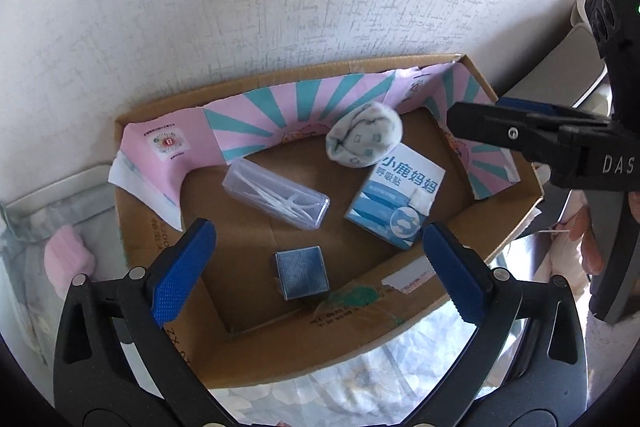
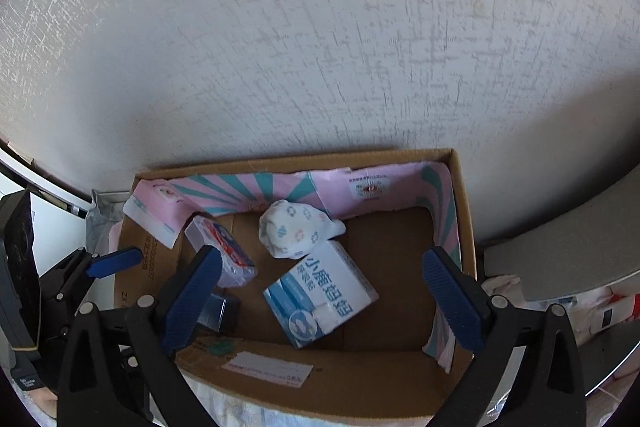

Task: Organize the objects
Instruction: 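Open both tools to drop the items into the cardboard box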

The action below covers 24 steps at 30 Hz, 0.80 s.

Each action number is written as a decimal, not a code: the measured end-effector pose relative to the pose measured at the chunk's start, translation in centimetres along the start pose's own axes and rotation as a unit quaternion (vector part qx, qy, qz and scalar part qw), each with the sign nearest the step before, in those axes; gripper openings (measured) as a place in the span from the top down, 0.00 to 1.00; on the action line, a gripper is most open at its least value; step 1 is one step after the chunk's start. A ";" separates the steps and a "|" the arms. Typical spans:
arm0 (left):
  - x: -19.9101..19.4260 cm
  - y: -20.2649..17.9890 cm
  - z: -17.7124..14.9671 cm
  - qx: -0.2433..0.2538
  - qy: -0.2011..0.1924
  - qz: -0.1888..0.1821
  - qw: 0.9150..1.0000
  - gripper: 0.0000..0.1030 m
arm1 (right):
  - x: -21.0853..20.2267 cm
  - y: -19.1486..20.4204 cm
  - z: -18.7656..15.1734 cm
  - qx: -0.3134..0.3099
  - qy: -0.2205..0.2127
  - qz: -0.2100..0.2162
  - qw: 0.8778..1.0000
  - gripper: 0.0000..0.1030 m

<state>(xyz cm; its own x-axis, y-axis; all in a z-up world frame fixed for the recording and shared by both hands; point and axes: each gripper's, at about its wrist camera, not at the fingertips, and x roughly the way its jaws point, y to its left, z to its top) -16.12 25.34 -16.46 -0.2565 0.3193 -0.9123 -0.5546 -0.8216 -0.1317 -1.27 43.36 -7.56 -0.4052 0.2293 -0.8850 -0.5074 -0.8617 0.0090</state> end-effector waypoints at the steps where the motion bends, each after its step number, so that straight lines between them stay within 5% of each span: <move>1: -0.2 -0.1 0.0 0.000 -0.002 0.000 1.000 0.00 | -0.2 0.0 -0.1 -0.003 0.001 -0.001 1.000 0.03; 15: -6.0 1.0 -0.4 -0.007 -0.041 0.003 0.999 0.00 | -3.5 1.4 -1.0 -0.012 -0.013 -0.015 1.000 0.03; 24: -10.7 2.2 -2.1 0.002 -0.070 0.007 0.998 0.00 | -7.2 3.8 -2.3 -0.007 -0.072 -0.032 0.997 0.03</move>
<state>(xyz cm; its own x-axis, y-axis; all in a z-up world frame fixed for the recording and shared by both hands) -12.94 19.12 -7.84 -0.3714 0.3712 -0.8511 -0.5542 -0.8241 -0.1176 1.51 37.41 -2.27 -0.4778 0.3454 -0.8077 -0.5254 -0.8493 -0.0523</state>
